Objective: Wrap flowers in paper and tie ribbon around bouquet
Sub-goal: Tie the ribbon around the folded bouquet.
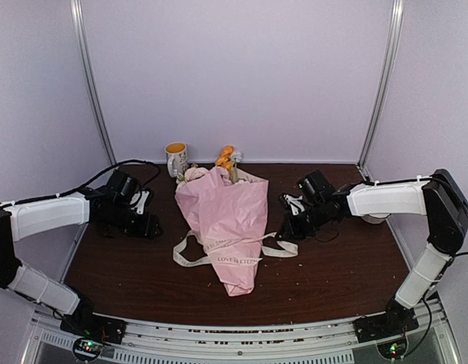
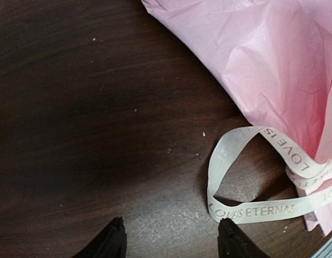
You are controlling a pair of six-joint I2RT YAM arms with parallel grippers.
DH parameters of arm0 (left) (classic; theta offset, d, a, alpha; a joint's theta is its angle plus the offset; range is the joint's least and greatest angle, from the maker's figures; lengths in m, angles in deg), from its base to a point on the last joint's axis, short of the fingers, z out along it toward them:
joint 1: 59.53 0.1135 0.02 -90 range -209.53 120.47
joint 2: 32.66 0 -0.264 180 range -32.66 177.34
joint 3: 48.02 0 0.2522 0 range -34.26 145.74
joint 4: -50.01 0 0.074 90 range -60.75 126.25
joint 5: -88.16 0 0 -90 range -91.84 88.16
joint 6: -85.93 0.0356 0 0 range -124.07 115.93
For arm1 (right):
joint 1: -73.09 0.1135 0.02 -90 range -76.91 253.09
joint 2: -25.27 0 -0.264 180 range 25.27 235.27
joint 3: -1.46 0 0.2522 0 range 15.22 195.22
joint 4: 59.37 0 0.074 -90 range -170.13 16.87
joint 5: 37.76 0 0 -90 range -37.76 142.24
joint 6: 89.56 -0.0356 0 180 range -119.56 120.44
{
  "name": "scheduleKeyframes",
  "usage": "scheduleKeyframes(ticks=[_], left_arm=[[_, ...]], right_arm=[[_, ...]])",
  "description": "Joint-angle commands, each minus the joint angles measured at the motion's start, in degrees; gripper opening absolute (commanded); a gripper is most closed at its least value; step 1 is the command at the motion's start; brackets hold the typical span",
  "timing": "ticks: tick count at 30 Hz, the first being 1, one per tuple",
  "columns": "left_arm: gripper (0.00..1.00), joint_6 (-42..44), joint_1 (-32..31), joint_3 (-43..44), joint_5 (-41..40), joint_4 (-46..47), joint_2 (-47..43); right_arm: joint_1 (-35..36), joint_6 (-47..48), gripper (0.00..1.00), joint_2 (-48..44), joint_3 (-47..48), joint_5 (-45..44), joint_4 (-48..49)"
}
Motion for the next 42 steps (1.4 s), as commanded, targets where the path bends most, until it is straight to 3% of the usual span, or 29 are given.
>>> scheduleKeyframes(ticks=[1, 3, 5, 7, 9, 12, 16, 19, 24, 28, 29, 32, 33, 37, 42], left_arm=[[0.55, 7.9, -4.5, 2.6, -5.5, -0.6, -3.7], [0.46, 14.6, -10.4, 3.7, -6.5, -0.2, -6.7], [0.43, 21.4, -17.7, 4.1, -5.1, -0.2, -8.1], [0.42, 22.3, -19.6, 3.4, -0.6, -0.4, -7.1], [0.48, 22.5, -21.0, 1.0, 3.5, 0.4, -5.8], [0.63, 27.1, -24.9, -1.7, 3.0, 2.5, -3.7], [0.77, 31.4, -25.9, 2.1, 0.3, 5.2, 3.7], [0.79, 33.4, -26.0, 4.7, 2.7, 6.5, 10.1], [0.79, 32.7, -26.2, 7.1, -4.0, 6.2, 17.1], [0.64, 31.4, -26.2, 8.2, -12.1, 7.0, 18.1], [0.55, 31.3, -26.2, 8.2, -12.8, 6.9, 18.2], [0.07, 30.0, -26.1, 8.5, -13.2, 5.2, 18.1], [0.00, 29.2, -25.9, 8.7, -13.2, 4.7, 17.6], [0.00, 23.6, -23.0, 7.8, -12.9, 4.8, 12.2], [0.00, 12.6, -12.1, 3.3, -8.9, 9.6, 1.1]], right_arm=[[0.0, 1.0, 0.00, 0.3, 2.4, 0.2, -0.7], [0.0, 1.4, 0.00, 0.3, 3.0, 0.2, -1.5], [0.0, 1.7, 0.00, 0.5, 3.4, 0.1, -2.1], [0.0, 1.7, 0.00, 0.5, 3.8, 0.2, -2.4], [0.0, 1.8, 0.00, 0.4, 4.1, 0.2, -2.6], [0.1, 1.6, 0.00, 0.5, 4.2, 0.7, -2.3], [0.3, 1.8, 0.00, 1.7, 5.3, 0.9, -2.9], [0.7, 1.7, 0.00, 1.8, 5.6, 0.8, -2.9], [0.7, 1.9, 0.00, 1.6, 6.0, 0.9, -3.2], [0.7, 3.5, 0.00, 0.8, 7.3, 0.3, -6.3], [0.7, 4.0, 0.00, 0.4, 7.7, 0.0, -7.5], [0.8, 5.8, 0.00, -1.5, 8.9, 0.1, -11.3], [1.0, 6.4, 0.00, -2.4, 9.4, 0.4, -12.4], [1.6, 9.1, 0.00, -6.7, 13.8, 2.1, -16.0], [4.4, 11.7, 0.00, -10.1, 21.1, 5.0, -17.3]])
